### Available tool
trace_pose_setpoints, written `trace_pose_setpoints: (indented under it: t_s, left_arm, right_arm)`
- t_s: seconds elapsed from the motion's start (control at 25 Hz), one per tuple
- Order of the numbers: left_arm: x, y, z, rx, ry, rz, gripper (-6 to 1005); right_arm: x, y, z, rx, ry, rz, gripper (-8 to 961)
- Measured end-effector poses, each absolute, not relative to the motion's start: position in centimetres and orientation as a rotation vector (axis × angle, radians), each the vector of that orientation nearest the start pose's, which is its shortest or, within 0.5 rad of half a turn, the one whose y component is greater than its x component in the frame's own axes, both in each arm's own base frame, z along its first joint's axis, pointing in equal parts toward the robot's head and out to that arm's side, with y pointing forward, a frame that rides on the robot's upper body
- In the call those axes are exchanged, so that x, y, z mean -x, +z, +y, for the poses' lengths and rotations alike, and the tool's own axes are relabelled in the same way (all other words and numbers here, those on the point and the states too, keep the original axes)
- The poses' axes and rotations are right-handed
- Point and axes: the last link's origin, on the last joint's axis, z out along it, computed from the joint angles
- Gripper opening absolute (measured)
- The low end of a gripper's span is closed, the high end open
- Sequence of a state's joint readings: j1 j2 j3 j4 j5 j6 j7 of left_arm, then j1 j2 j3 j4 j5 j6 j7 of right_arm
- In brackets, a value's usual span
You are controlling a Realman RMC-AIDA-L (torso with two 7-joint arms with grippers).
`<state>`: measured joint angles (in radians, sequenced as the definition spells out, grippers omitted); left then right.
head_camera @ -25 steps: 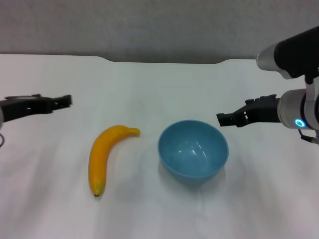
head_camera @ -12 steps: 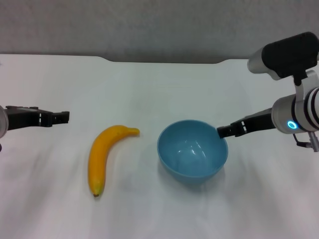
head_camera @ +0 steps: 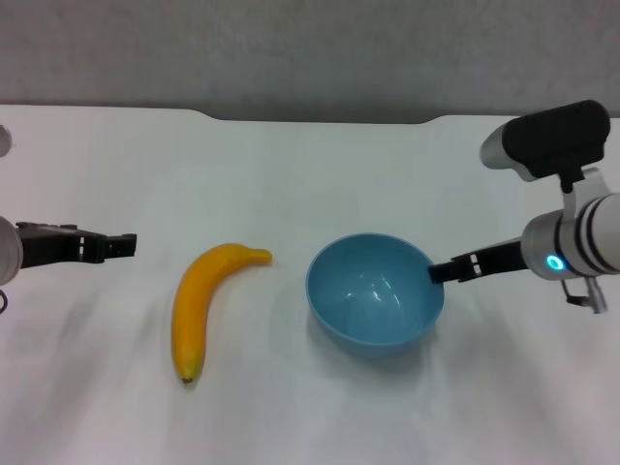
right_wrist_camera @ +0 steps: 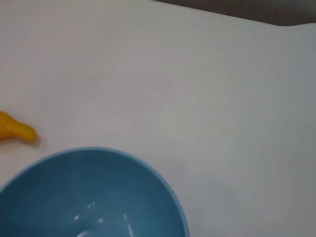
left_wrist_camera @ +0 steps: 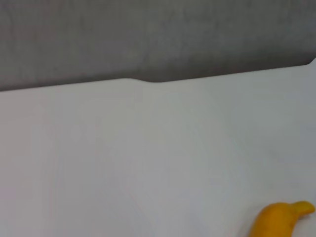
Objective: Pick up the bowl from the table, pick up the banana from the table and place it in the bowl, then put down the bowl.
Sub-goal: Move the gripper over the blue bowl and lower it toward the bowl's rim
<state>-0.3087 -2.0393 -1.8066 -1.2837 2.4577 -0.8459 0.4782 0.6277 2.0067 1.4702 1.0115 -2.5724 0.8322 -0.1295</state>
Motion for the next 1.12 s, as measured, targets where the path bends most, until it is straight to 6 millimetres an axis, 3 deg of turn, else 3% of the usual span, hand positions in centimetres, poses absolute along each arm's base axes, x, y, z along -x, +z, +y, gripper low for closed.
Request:
trace_pose_setpoints:
  t_s: [0.28,0.6,0.88,1.12]
  left_arm:
    - [27.8,4.2,38.1,1.990,-0.073,-1.115,894]
    - [28.4,3.9,38.2,1.969,-0.077,-1.131,895]
    - [28.7,3.8,38.2,1.960,-0.080,-1.140,895]
    - [28.8,3.8,38.1,1.958,-0.081,-1.143,895]
  right_arm:
    - [-21.6,-4.8,41.4,2.170,-0.091,1.110,869]
    - [-22.5,-6.2,41.8,2.176,-0.177,1.090,847]
    - [-21.9,-7.2,41.7,2.206,-0.166,1.051,827]
    - [-21.4,-7.8,41.4,2.235,-0.176,1.021,646]
